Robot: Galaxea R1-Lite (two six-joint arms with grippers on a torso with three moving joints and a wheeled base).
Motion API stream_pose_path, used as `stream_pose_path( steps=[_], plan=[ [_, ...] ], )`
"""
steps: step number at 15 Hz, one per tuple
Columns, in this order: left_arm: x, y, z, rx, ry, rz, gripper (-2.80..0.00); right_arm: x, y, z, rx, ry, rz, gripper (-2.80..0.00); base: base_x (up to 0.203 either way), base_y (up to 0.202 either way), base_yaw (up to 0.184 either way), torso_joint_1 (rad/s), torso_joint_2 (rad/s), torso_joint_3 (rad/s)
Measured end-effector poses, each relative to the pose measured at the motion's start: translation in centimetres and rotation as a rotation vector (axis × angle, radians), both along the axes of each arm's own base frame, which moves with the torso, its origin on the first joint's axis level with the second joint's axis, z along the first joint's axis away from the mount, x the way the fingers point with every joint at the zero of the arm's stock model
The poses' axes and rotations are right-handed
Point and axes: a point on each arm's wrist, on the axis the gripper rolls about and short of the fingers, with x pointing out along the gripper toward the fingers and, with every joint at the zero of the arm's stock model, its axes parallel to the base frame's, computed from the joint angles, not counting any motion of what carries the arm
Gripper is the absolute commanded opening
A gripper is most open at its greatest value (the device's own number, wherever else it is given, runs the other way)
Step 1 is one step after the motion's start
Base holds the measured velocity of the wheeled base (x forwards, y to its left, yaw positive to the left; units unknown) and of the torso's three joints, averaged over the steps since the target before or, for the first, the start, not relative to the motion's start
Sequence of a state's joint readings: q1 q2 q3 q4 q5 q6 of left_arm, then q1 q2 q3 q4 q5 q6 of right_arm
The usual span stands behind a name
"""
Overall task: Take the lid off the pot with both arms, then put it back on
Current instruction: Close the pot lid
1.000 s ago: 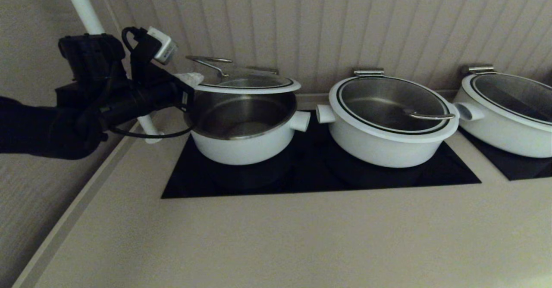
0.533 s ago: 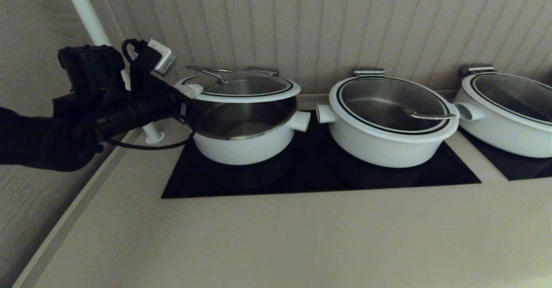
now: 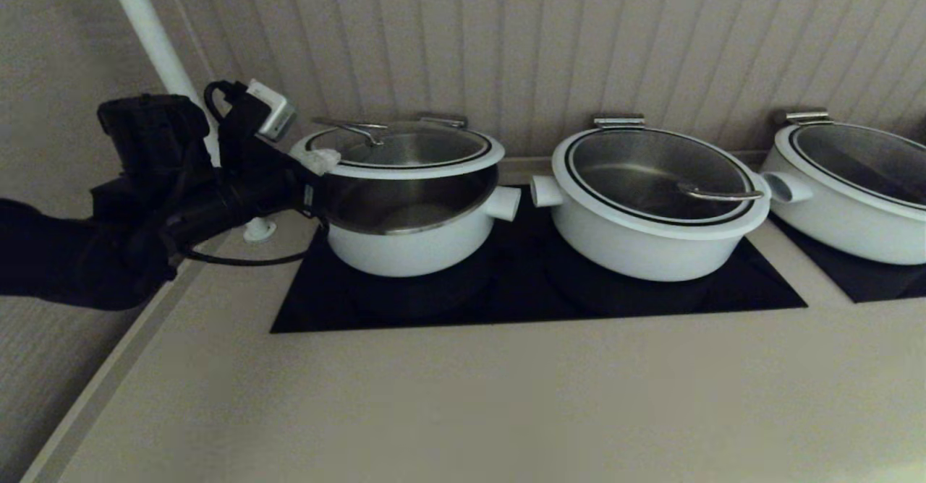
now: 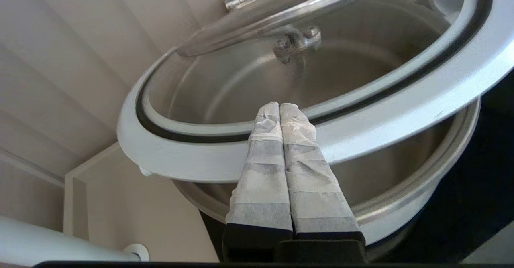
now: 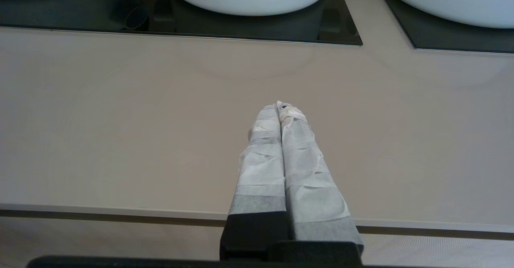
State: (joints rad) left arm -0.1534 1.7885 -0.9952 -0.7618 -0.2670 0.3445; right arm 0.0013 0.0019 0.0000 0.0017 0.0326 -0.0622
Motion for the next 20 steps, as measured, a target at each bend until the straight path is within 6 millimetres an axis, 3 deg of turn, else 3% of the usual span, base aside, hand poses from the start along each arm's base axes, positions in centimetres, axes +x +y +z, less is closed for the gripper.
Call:
stream_pose_path(
  steps=[20],
  plan=[
    [1.1,-0.1,-2.9,0.010,0.051,0.002,-2.80,0.0,0.0,0.0,0.000,0.000,0.001,-2.80,0.000,0.000,0.000,0.000,0.00,0.000]
  ],
)
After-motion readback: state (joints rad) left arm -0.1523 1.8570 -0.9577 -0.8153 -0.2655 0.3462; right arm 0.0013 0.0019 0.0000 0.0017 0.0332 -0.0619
